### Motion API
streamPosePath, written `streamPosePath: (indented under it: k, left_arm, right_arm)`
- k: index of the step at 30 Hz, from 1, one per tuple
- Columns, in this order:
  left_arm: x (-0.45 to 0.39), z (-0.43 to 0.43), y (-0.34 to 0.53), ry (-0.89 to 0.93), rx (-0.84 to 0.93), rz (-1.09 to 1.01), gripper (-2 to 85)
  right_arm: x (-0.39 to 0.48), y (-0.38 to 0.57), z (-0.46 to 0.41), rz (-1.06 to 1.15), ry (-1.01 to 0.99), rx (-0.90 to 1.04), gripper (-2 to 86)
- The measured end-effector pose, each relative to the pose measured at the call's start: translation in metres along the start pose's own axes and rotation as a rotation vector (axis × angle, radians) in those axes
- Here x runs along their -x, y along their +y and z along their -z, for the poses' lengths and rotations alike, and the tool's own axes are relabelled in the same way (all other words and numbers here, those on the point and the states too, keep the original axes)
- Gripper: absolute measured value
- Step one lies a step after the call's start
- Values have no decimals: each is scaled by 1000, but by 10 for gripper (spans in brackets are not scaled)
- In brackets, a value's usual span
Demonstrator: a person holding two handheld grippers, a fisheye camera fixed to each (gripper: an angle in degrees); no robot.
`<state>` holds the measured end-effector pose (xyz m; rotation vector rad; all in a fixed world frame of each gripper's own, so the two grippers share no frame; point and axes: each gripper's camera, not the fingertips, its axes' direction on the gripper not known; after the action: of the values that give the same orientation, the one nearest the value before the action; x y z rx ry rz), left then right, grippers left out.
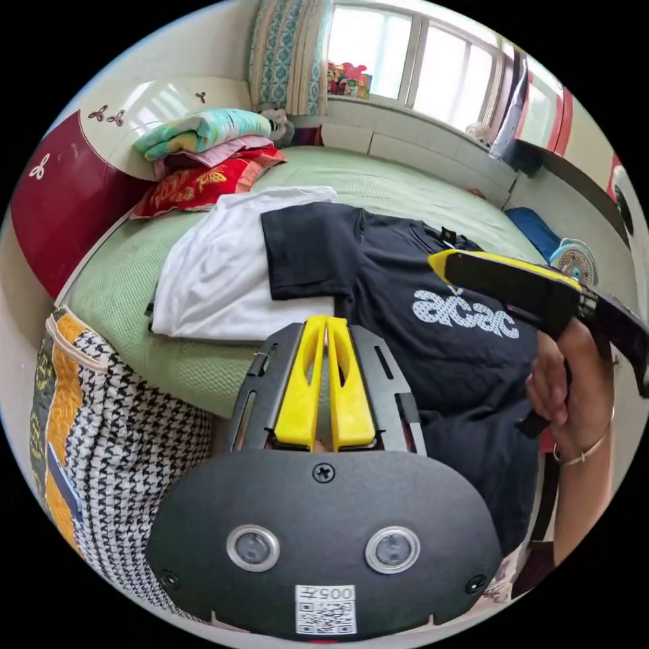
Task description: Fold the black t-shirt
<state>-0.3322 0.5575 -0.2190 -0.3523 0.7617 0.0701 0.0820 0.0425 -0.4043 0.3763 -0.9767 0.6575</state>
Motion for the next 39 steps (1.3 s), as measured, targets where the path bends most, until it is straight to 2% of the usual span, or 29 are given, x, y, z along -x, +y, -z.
streamPosePath:
  k: [3,8,16,19,22,28,33,39]
  left_arm:
    - [37,-8,-13,51,-54,48,5]
    - [83,-39,-35,123,7,126,46]
    - [105,-60,-38,110,36,128,60]
    - [113,-57,-36,142,26,137,24]
    - [118,-50,-36,176,23,158,0]
    - [104,-19,-42,164,-76,100,-6]
    - [70,-3,-34,241,-104,24,-7]
    - [24,-29,-17,246,-6,-45,-7]
  right_arm:
    - [30,-39,-26,127,-12,-10,102]
    - [70,-95,-78,228,-89,73,105]
    - [86,-144,-155,165,-66,189,71]
    - [76,-146,-161,140,-59,183,37]
    - [59,-149,-148,105,-112,143,1]
    - [9,-150,-106,48,-108,36,-8]
    - [-77,-129,-71,-111,-87,-44,-7]
    - [-177,-77,-87,-286,-54,41,19]
